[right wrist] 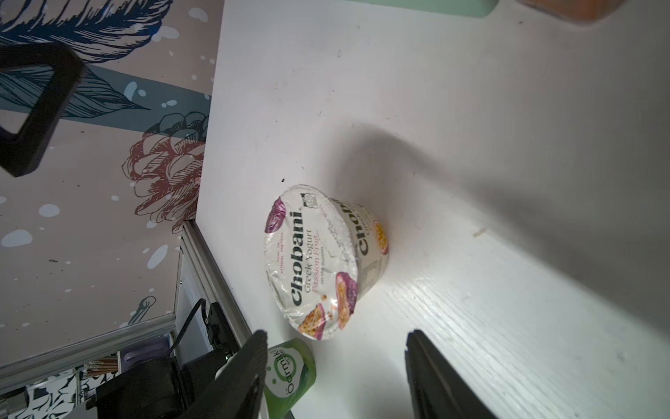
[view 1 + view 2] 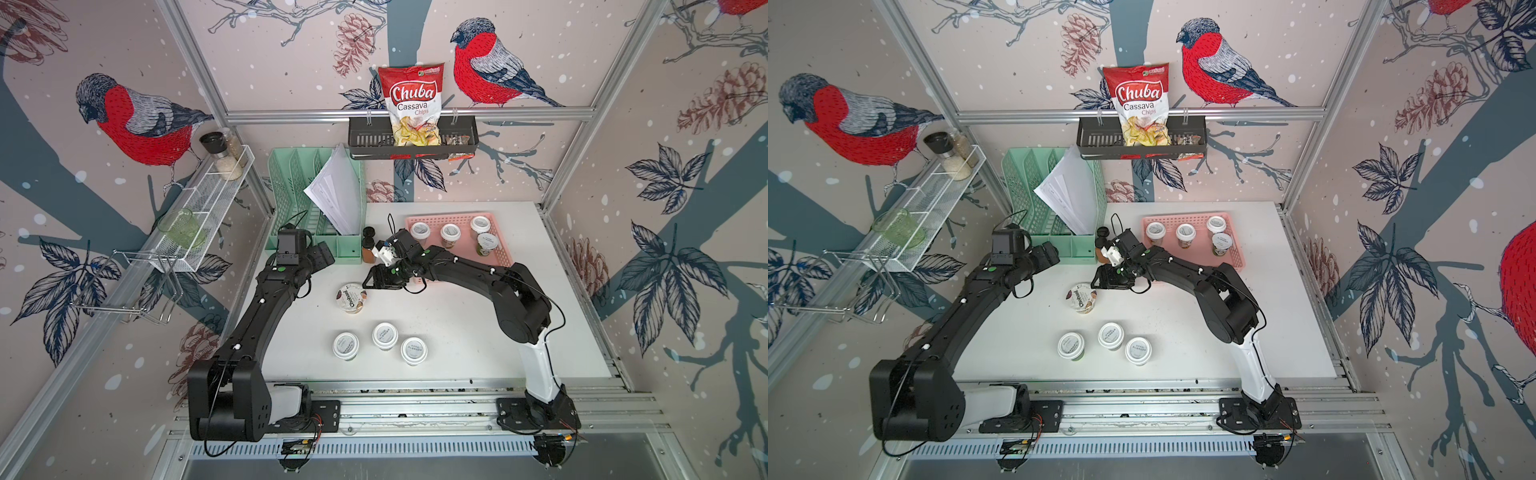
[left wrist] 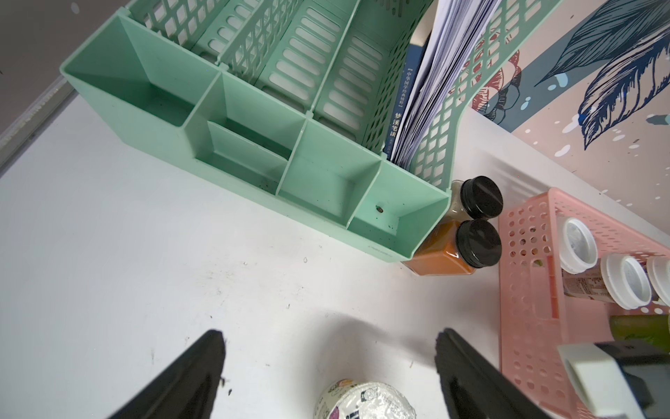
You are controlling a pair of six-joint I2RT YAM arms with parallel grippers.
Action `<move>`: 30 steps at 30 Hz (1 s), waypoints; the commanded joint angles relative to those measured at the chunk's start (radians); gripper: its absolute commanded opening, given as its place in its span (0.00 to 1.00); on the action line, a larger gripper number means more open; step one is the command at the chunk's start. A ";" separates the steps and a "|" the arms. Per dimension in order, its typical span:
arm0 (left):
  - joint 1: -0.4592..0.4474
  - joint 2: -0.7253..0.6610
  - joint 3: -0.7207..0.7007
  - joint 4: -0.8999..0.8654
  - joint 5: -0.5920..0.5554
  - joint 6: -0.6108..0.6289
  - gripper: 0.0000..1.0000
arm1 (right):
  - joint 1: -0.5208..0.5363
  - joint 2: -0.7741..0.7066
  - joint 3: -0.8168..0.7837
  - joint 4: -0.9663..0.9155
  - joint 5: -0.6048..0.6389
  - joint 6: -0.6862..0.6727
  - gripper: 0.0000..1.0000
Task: Put the yogurt in the basket
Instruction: Pick up the yogurt from the center of the board.
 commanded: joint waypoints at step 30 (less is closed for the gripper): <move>0.001 -0.005 0.002 0.018 0.005 0.026 0.94 | 0.001 0.104 0.029 0.098 -0.113 0.021 0.35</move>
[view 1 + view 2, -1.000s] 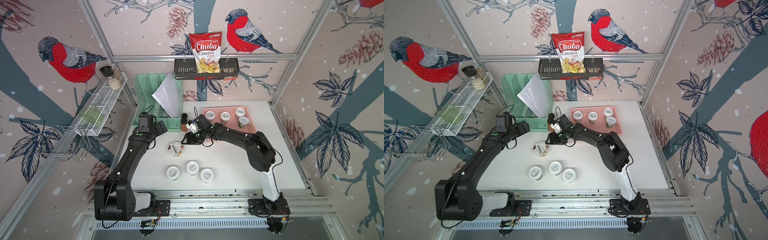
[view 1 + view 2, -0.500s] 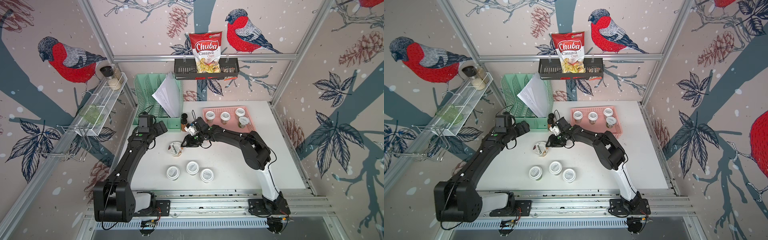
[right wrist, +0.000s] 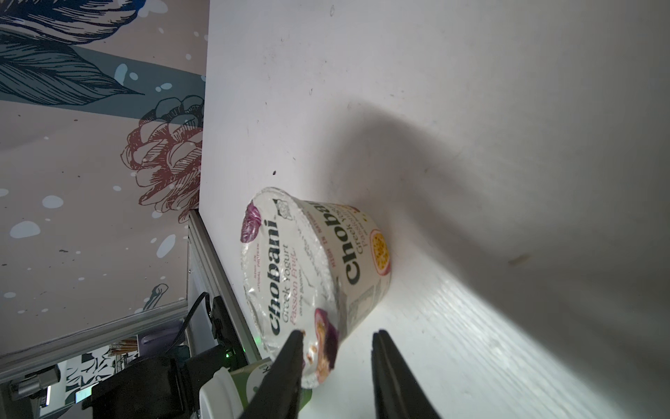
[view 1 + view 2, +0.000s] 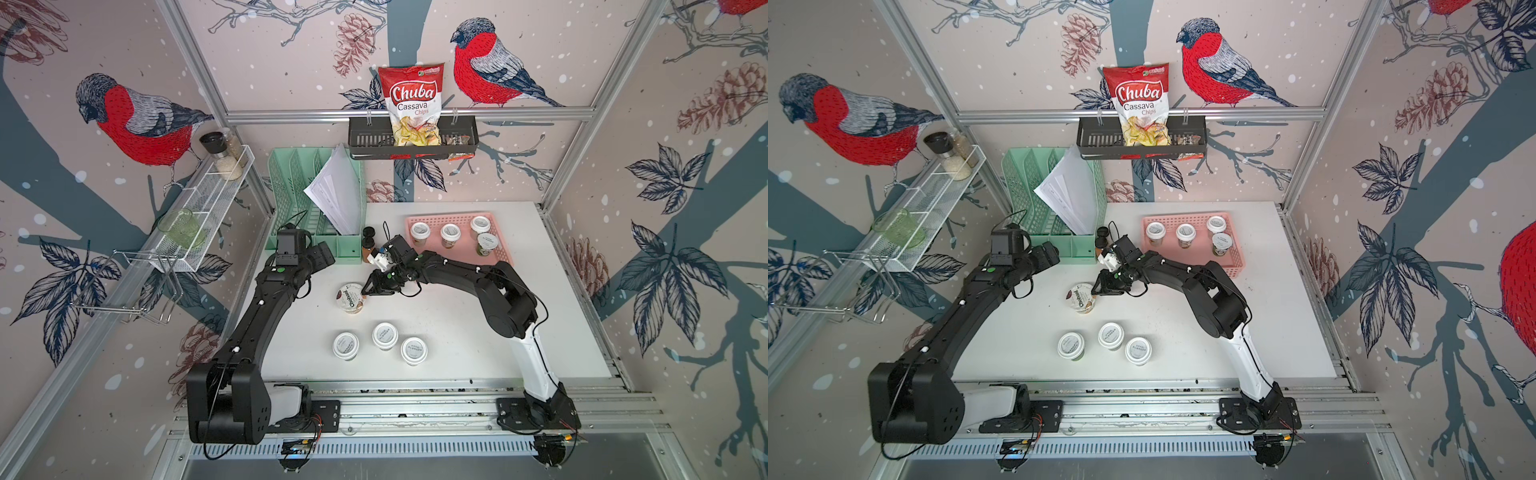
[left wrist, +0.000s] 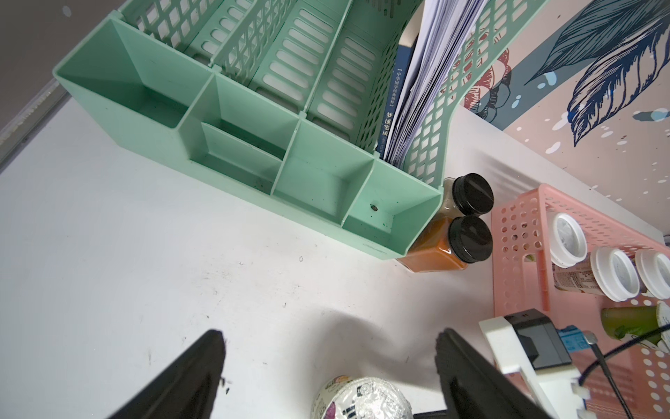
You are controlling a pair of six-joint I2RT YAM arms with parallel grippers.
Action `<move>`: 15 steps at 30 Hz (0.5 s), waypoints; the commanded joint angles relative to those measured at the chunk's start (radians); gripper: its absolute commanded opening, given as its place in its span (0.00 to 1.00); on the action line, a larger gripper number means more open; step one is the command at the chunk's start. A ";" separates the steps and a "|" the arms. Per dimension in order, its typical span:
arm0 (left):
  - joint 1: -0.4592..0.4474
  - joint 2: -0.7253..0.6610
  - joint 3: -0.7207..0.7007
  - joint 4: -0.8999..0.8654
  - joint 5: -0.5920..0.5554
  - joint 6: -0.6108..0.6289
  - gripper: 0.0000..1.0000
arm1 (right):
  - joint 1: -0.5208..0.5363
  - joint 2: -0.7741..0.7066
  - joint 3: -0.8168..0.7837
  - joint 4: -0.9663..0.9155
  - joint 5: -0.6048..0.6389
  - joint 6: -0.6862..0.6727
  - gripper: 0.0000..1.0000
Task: Put the yogurt in the basket
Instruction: Pick up the yogurt from the center of the board.
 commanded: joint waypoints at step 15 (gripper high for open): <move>0.000 -0.009 0.001 0.016 -0.014 0.020 0.94 | -0.003 0.028 0.021 0.033 -0.043 0.007 0.22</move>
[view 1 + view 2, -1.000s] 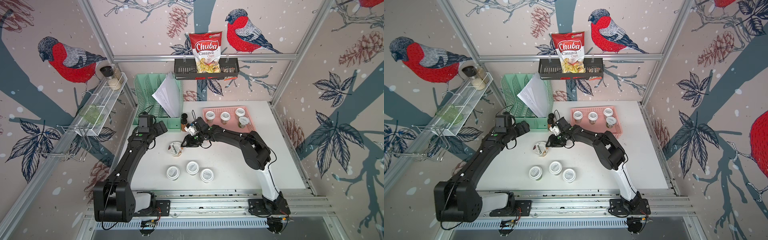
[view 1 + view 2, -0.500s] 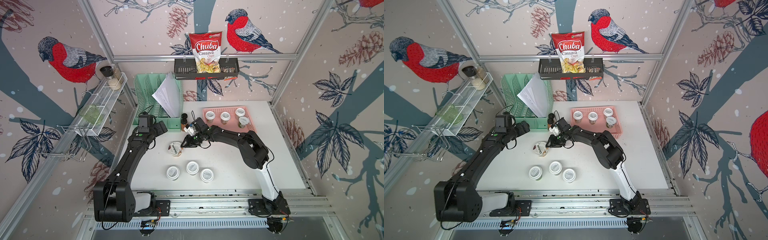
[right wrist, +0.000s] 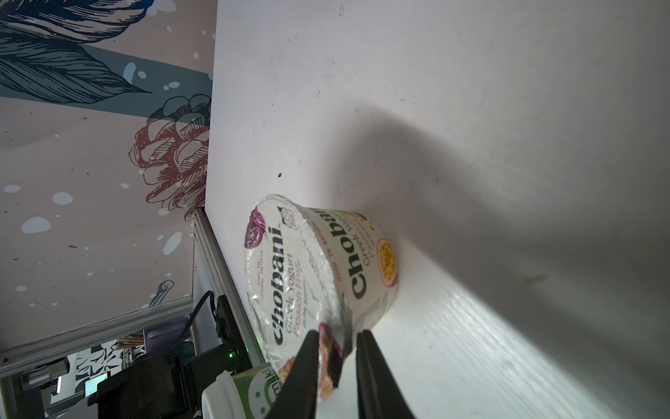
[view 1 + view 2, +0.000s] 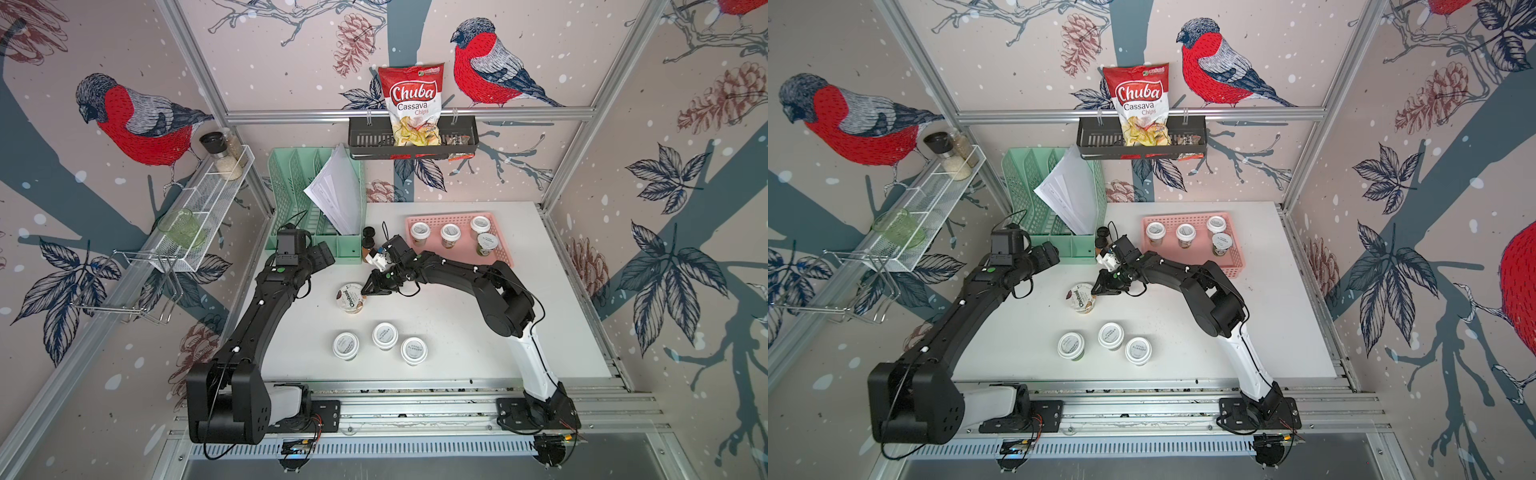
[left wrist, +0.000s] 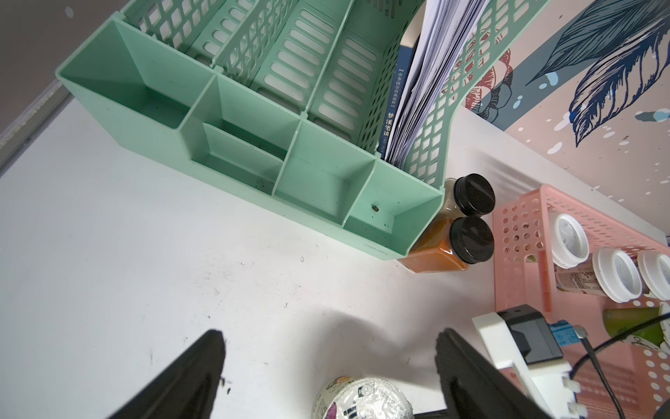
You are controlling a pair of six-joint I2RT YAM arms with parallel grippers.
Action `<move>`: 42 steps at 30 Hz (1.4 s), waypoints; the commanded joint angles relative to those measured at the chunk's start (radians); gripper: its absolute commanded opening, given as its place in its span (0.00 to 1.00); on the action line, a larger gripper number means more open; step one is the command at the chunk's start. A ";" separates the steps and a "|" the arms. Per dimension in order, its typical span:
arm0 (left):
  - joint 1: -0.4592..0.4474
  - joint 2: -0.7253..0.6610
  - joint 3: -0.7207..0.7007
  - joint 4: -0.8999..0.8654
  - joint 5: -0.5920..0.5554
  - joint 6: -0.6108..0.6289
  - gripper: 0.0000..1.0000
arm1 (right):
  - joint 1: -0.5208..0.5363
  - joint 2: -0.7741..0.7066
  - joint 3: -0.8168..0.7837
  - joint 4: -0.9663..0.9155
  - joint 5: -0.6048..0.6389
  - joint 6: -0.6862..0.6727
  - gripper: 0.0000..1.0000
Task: Put the yogurt in the basket
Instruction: Pick up the yogurt from the center of the board.
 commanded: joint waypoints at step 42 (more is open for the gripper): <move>-0.149 0.058 0.165 0.006 -0.031 0.004 0.95 | -0.323 -0.464 -0.171 -0.230 0.061 -0.057 0.08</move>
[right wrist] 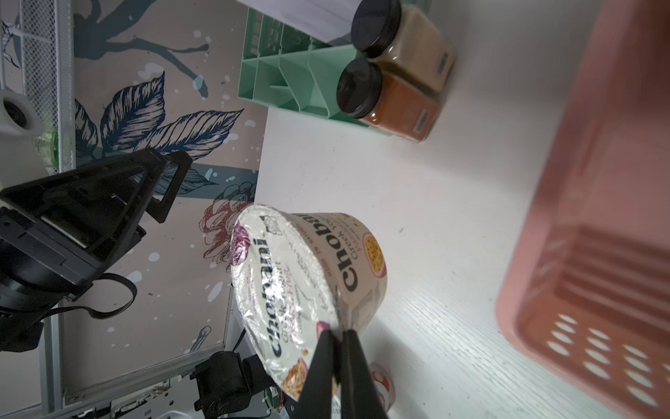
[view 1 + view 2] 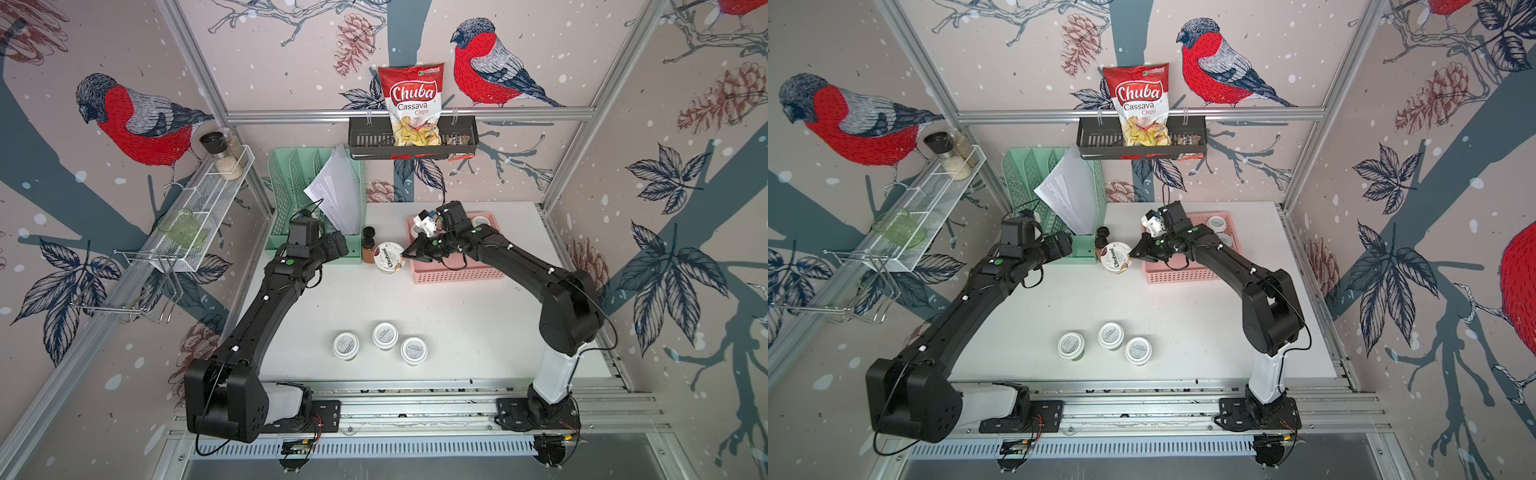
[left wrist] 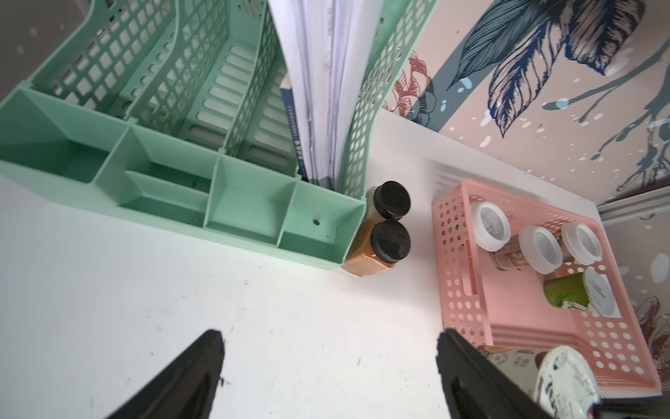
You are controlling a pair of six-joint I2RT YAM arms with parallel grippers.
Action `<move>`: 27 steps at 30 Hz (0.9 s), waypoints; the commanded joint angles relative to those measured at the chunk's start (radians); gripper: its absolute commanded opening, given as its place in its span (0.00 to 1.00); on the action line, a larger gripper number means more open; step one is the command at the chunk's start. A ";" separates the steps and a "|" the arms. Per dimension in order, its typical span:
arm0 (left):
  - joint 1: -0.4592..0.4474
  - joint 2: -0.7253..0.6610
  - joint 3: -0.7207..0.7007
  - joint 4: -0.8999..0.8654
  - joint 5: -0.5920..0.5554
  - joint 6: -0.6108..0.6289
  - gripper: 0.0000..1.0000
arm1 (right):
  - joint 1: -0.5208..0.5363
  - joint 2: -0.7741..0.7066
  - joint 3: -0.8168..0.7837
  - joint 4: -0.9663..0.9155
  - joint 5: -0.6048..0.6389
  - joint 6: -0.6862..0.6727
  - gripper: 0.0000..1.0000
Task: Put the yogurt in the basket
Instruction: Pick up the yogurt from the center of the board, then place the yogurt in the basket.
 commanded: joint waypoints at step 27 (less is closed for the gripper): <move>-0.048 0.138 0.078 0.071 -0.018 0.001 0.95 | -0.238 0.204 0.116 -0.090 0.115 -0.110 0.09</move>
